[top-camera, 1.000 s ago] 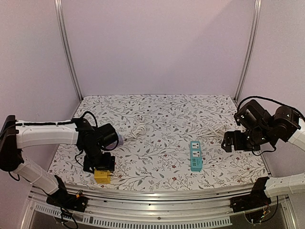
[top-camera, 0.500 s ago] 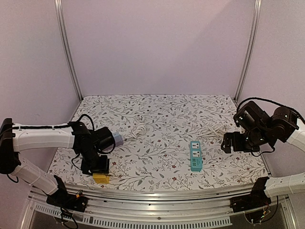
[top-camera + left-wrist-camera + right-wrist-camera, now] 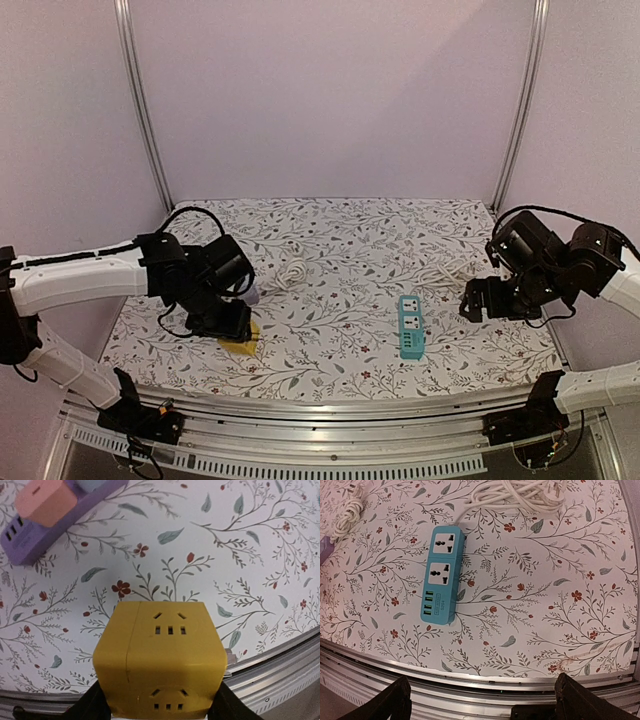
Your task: Insert the plug
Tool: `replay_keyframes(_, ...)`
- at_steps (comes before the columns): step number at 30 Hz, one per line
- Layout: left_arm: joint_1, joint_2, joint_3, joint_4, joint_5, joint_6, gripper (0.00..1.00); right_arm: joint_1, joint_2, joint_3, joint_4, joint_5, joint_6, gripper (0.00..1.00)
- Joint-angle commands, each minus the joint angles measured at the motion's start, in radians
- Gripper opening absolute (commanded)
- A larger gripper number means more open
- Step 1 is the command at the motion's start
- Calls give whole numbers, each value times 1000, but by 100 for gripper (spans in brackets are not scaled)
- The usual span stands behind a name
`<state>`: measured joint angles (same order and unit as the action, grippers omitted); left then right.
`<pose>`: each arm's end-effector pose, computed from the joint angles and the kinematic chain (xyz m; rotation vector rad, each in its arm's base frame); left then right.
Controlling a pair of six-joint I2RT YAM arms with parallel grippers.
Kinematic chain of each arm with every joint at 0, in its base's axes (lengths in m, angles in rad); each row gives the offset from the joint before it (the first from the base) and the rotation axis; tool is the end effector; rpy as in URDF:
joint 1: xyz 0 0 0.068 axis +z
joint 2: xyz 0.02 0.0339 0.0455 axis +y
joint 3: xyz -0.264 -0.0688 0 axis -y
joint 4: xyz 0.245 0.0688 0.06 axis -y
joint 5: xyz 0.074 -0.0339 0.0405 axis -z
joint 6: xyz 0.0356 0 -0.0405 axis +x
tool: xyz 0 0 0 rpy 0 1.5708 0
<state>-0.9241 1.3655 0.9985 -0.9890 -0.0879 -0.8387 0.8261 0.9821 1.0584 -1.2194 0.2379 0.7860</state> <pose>0.1469 -0.1894 0.2331 0.1113 2.9310 -0.1620 0.1134 0.1106 0.3127 0.0158 2.6710 0.1975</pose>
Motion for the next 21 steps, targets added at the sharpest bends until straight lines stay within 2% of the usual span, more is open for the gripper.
replay_keyframes(1, -70, -54, 87, 121, -49, 243, 19, -4, 20, 56, 64, -132, -75, 99)
replay_keyframes(6, -136, -77, 112, 274, -29, 472, 18, -4, 50, 82, 182, -381, -125, 99)
replay_keyframes(12, -185, -101, 99, 506, 48, 647, 15, -3, 103, 82, 345, -621, -73, 99)
replay_keyframes(15, -198, -80, 110, 578, 73, 698, 15, 2, 142, 95, 402, -684, -31, 99)
replay_keyframes(21, -203, 27, 211, 587, 77, 736, 10, 13, 195, 153, 477, -686, 47, 99)
